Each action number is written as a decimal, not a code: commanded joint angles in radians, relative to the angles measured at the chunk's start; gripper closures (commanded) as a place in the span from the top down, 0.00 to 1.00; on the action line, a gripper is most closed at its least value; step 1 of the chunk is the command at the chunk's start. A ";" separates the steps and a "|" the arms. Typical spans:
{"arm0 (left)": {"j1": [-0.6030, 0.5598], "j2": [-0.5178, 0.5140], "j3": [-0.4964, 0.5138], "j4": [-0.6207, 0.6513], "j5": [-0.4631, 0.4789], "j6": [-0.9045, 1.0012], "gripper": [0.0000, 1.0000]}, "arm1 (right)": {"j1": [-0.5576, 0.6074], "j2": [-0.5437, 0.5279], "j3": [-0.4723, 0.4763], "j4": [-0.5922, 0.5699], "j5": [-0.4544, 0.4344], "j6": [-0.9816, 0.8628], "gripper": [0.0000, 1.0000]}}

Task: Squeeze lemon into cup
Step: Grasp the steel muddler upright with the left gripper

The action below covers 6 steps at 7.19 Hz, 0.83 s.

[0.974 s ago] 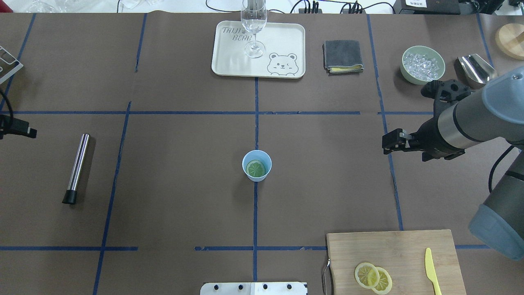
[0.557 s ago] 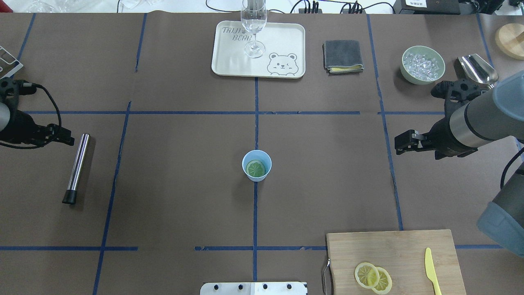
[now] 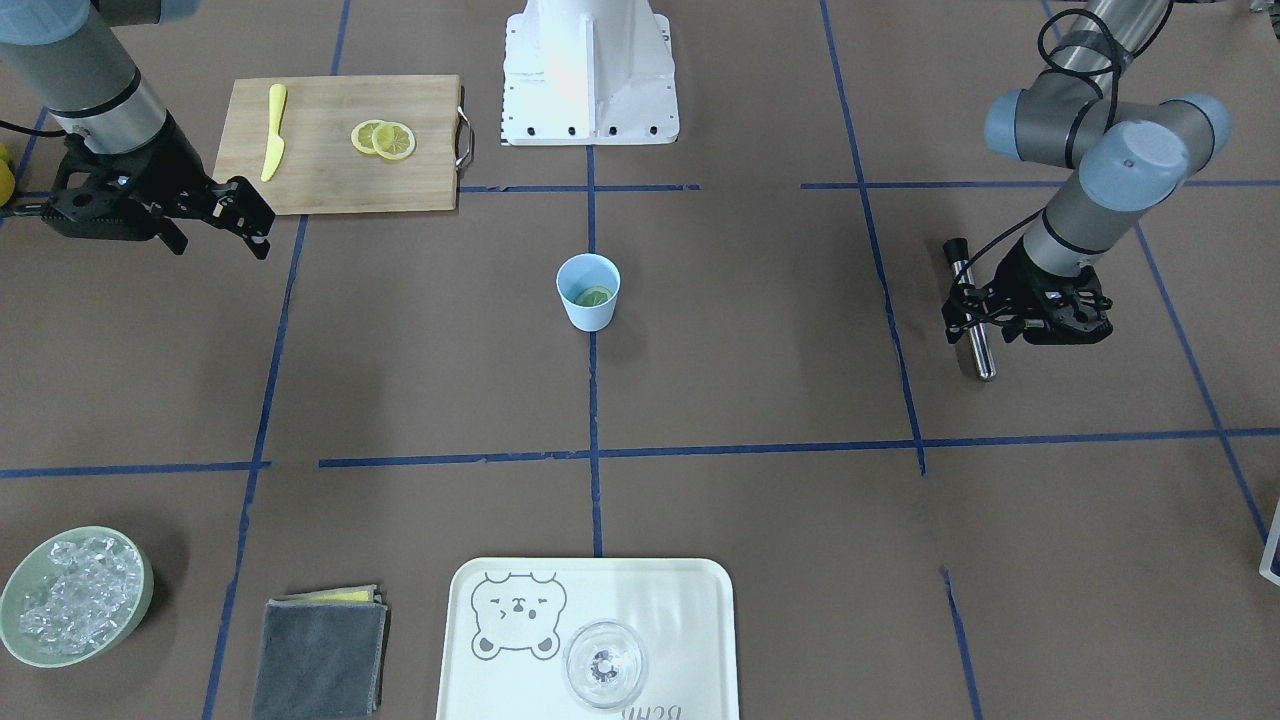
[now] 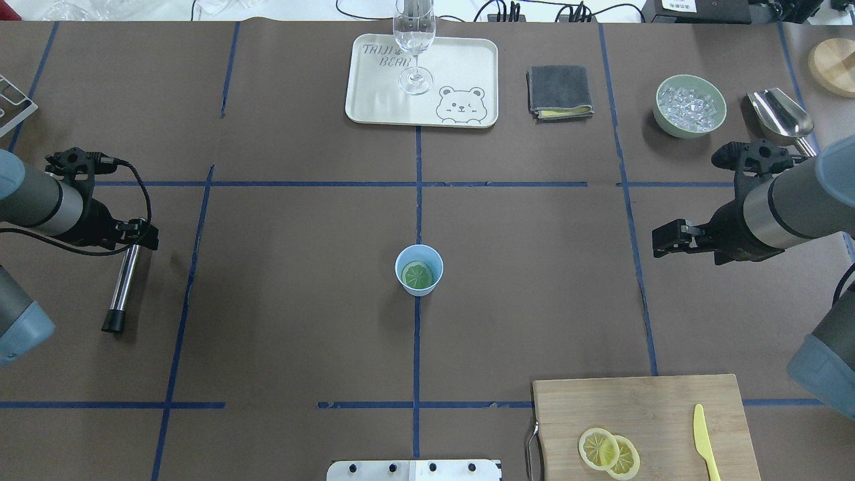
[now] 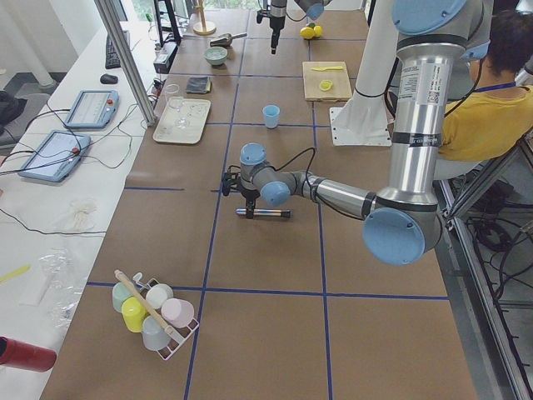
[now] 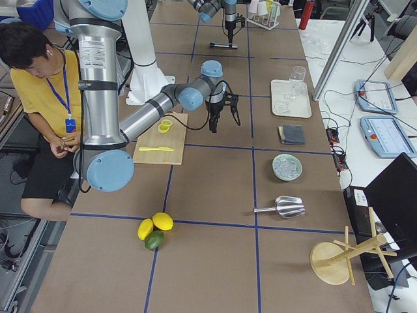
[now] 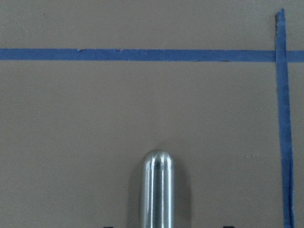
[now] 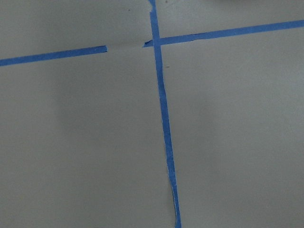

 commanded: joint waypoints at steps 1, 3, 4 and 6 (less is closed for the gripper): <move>0.006 0.003 0.006 0.000 0.002 0.003 0.69 | 0.000 -0.008 -0.019 0.054 0.040 0.005 1.00; 0.006 0.000 0.019 0.000 0.002 0.003 0.65 | -0.001 -0.005 -0.021 0.054 0.040 0.005 1.00; 0.006 0.003 0.019 0.000 0.001 0.003 0.64 | -0.001 -0.003 -0.021 0.054 0.040 0.005 1.00; 0.006 0.005 0.015 0.002 0.001 0.011 0.00 | -0.001 -0.003 -0.022 0.054 0.040 0.005 1.00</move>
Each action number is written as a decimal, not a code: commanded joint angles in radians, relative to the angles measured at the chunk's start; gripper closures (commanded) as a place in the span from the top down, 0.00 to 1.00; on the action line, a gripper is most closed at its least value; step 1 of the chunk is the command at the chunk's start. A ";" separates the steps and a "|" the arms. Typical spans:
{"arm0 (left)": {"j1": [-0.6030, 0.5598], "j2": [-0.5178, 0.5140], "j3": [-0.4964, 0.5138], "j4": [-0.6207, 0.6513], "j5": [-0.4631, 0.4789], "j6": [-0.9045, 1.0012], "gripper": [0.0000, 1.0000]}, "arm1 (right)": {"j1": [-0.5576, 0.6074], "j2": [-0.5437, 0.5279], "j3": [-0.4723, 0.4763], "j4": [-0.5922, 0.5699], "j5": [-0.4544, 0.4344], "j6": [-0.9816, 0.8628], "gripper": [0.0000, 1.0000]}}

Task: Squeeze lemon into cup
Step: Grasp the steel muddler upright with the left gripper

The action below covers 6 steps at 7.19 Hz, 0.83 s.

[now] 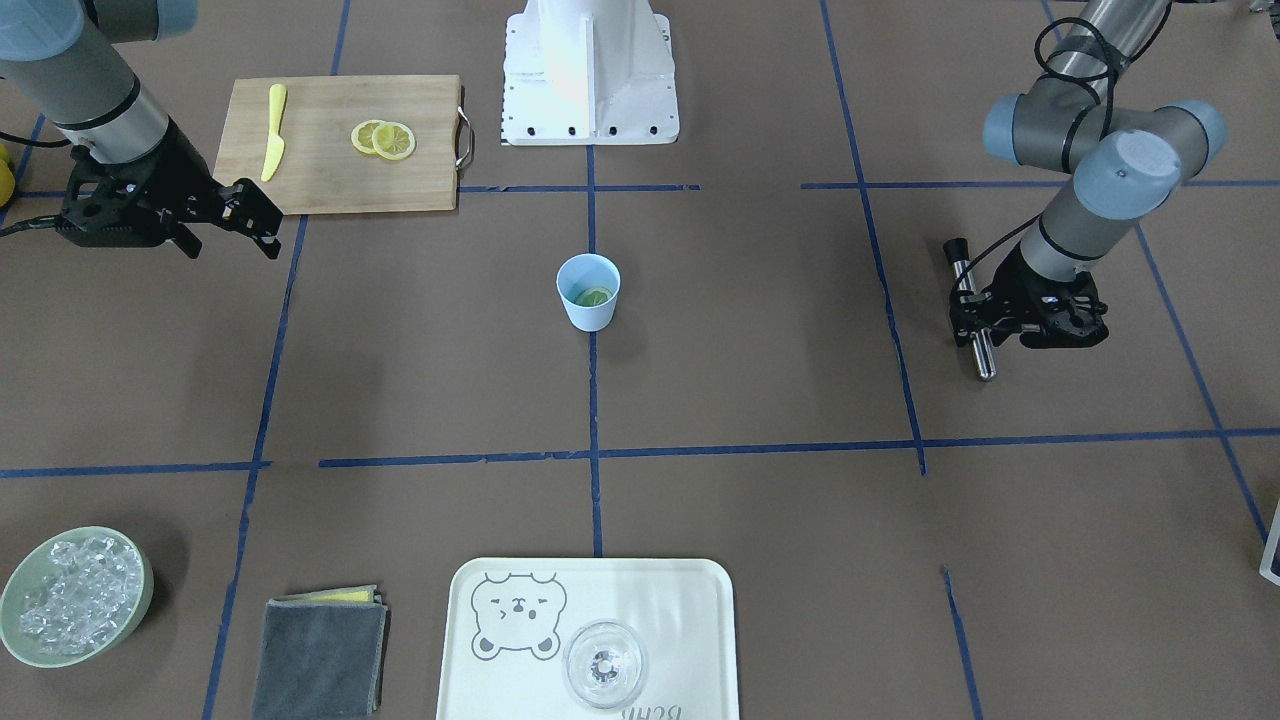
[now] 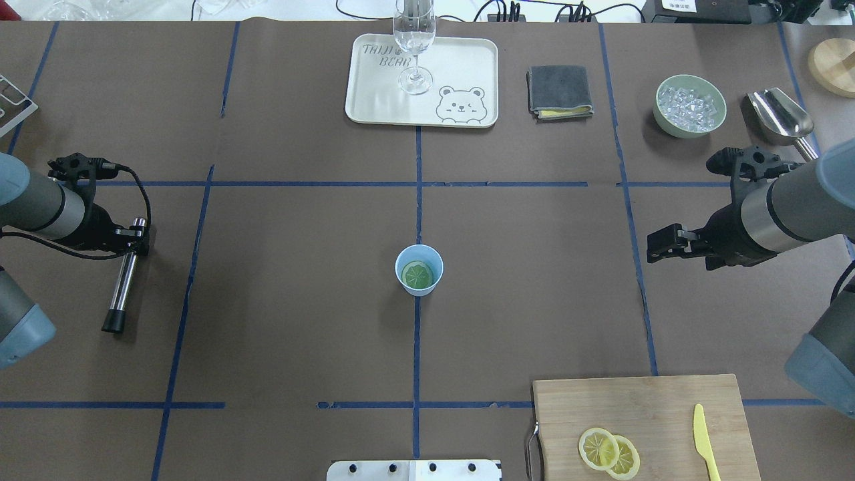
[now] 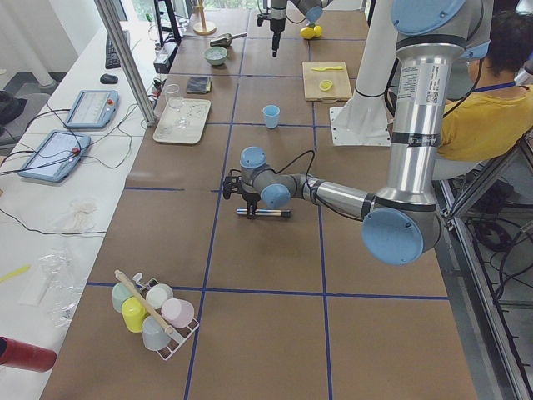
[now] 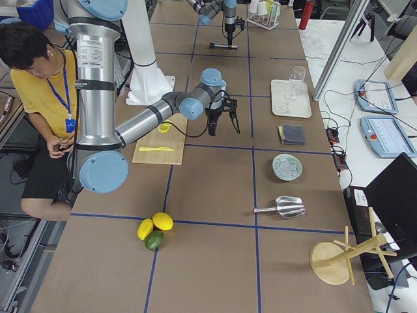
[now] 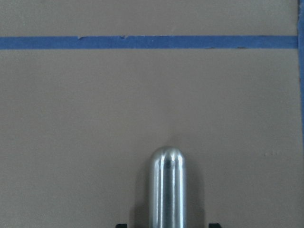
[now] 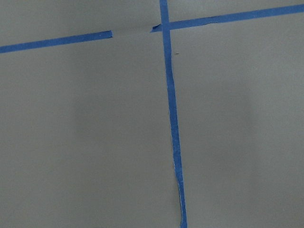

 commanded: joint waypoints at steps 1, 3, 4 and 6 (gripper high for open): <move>0.000 0.008 -0.012 0.000 0.000 0.007 0.00 | 0.000 0.000 -0.001 0.000 0.000 0.000 1.00; -0.009 0.012 -0.115 0.008 -0.002 0.007 0.00 | -0.002 0.005 -0.001 0.000 0.000 0.000 1.00; -0.011 0.009 -0.200 0.042 0.000 0.021 0.00 | -0.002 0.006 -0.001 0.000 0.000 0.002 1.00; -0.031 -0.015 -0.423 0.222 0.026 0.013 0.00 | 0.000 0.007 0.002 0.002 0.002 0.002 1.00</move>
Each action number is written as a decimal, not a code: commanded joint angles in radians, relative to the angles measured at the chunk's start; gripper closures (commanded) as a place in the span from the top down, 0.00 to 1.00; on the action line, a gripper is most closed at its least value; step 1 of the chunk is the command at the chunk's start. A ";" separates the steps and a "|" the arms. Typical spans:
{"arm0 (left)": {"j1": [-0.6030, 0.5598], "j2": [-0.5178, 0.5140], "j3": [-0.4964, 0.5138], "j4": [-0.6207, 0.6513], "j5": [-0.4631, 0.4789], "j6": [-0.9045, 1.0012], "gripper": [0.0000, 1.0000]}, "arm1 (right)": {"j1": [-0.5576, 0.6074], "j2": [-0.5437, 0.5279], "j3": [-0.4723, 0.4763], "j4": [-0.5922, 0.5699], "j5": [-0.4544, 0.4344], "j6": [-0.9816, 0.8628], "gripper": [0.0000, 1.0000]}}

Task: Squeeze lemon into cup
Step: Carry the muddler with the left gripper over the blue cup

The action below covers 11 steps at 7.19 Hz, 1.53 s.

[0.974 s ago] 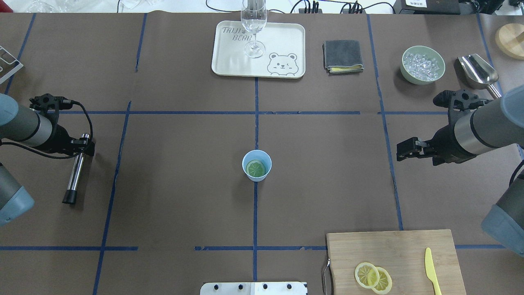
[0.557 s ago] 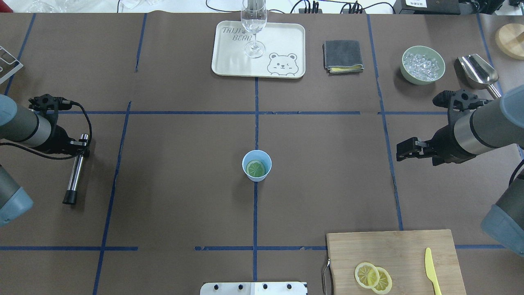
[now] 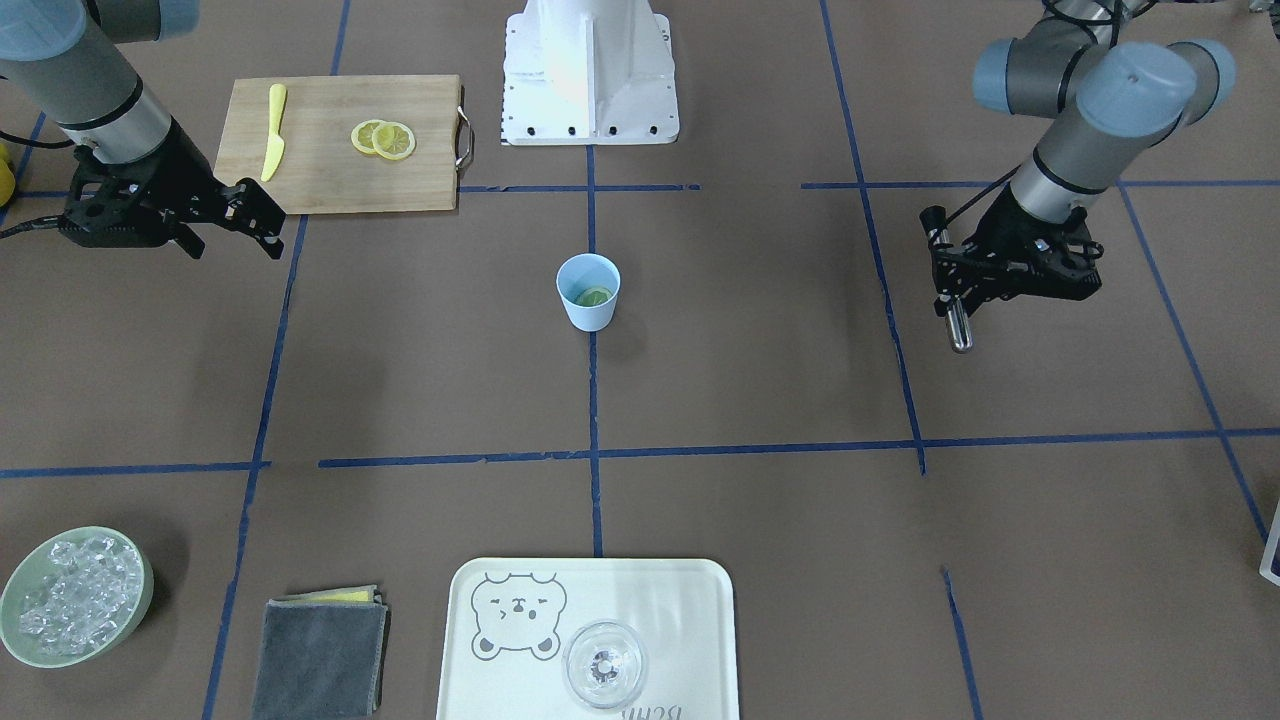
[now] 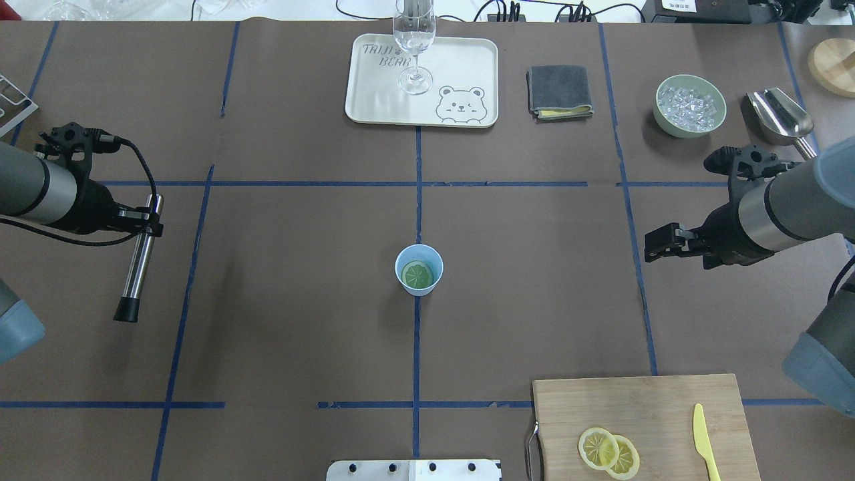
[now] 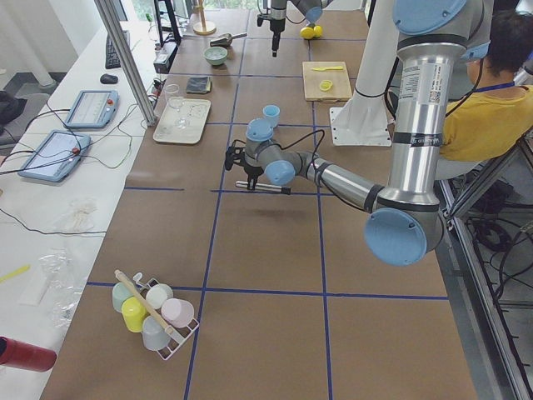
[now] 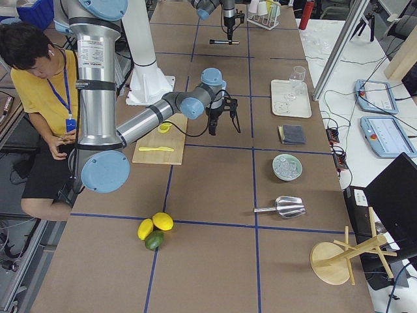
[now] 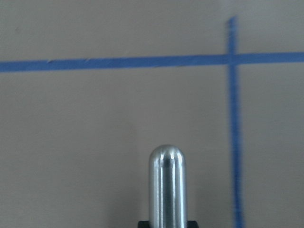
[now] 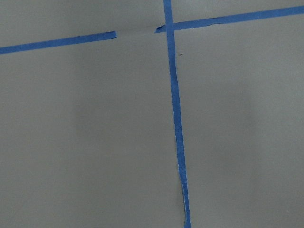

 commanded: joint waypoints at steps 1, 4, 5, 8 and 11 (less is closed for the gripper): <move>0.005 -0.027 -0.211 0.111 0.122 -0.012 0.00 | 0.003 0.001 0.005 0.001 0.001 -0.001 1.00; 0.028 -0.403 -0.168 0.286 0.134 -0.013 0.00 | 0.013 -0.007 0.001 0.001 0.001 -0.011 1.00; 0.031 -0.481 -0.155 0.306 0.132 -0.009 0.00 | 0.016 -0.009 0.001 0.001 0.001 -0.012 1.00; 0.172 -0.475 -0.097 -0.156 0.286 0.000 0.00 | 0.033 -0.021 -0.001 0.001 0.001 -0.012 1.00; 0.321 -0.475 -0.001 -0.434 0.504 -0.095 0.00 | 0.041 -0.026 0.001 -0.001 0.003 -0.014 1.00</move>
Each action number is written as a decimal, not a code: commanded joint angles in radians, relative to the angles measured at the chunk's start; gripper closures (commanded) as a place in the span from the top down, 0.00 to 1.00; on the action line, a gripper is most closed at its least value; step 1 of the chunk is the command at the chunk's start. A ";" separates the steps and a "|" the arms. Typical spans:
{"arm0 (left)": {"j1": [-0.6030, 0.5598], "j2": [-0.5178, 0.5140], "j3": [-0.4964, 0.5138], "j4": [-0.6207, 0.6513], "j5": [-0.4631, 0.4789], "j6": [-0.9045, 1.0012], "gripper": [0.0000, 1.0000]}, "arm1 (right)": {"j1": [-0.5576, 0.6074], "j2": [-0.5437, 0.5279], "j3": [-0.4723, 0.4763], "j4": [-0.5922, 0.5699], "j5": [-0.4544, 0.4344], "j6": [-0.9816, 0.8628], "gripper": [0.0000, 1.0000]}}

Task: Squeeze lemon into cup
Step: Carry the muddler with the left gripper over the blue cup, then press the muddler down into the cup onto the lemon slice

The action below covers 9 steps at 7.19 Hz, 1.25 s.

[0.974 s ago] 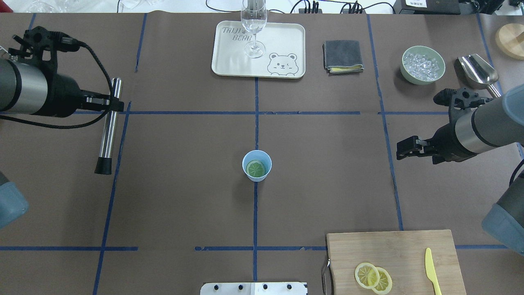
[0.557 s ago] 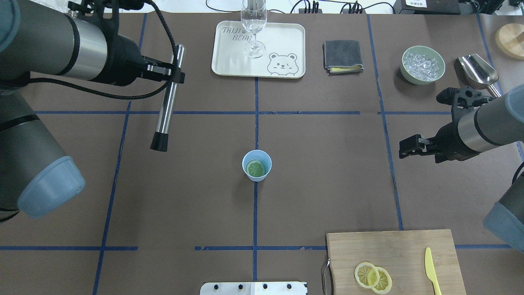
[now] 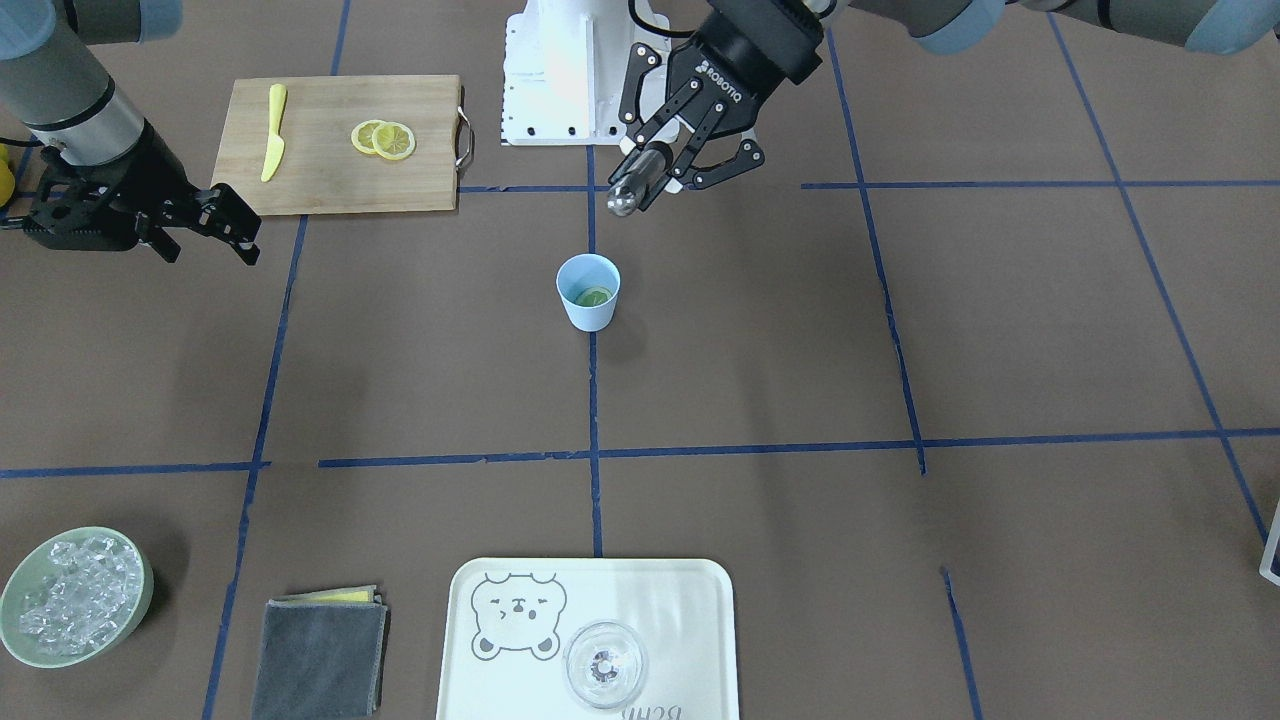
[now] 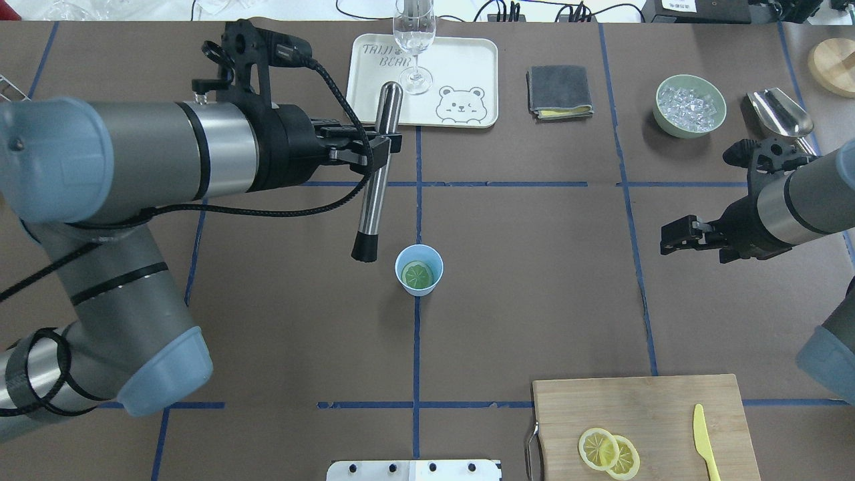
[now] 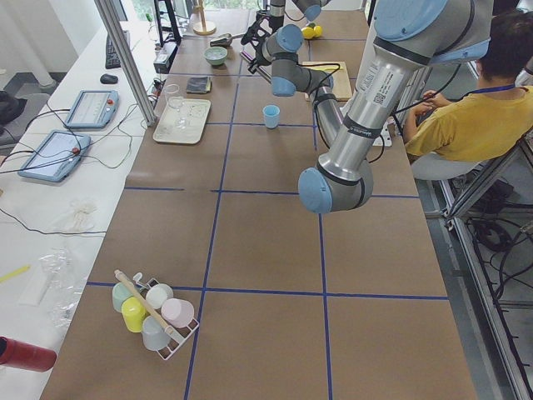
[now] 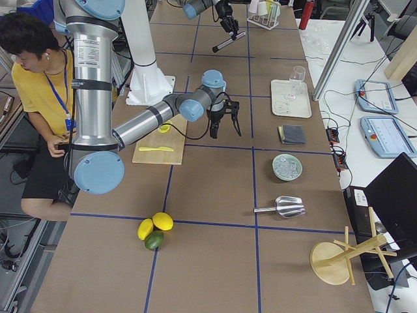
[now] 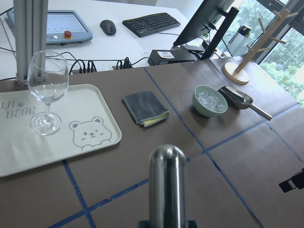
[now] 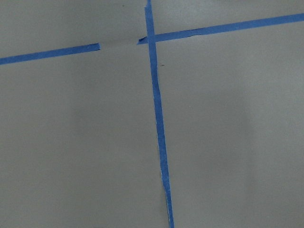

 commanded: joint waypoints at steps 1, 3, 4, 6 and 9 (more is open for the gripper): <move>0.073 -0.007 0.110 -0.163 0.213 -0.094 0.00 | 0.004 -0.008 0.003 0.001 0.001 0.000 1.00; 0.214 -0.016 0.182 -0.168 0.495 -0.040 0.00 | 0.006 -0.008 0.002 0.001 0.001 -0.002 1.00; 0.217 -0.016 0.225 -0.201 0.569 -0.026 0.00 | 0.006 -0.008 0.002 0.001 0.001 -0.002 1.00; 0.242 -0.013 0.296 -0.283 0.614 -0.019 0.00 | 0.004 -0.008 0.000 0.001 0.001 -0.002 1.00; 0.277 -0.022 0.311 -0.283 0.640 -0.021 0.00 | 0.004 -0.008 0.000 0.001 0.005 -0.002 1.00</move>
